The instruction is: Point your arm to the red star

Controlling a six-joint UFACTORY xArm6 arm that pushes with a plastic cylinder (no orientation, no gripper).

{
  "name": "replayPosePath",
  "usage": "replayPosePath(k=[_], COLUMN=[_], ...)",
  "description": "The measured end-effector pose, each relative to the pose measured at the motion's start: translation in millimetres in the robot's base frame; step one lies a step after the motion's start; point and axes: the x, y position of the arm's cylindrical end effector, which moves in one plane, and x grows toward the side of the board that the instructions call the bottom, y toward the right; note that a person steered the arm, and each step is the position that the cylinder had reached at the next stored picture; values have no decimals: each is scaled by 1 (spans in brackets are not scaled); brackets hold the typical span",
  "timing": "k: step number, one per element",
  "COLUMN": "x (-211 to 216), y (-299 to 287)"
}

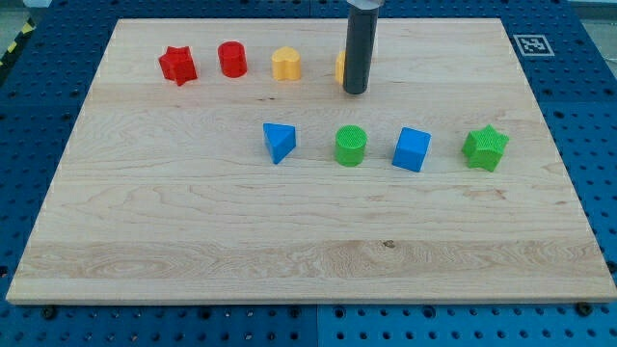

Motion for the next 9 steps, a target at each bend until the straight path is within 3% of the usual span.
replayPosePath(k=[2,6,9], x=[-3,7,7], y=[-10,-194,-213])
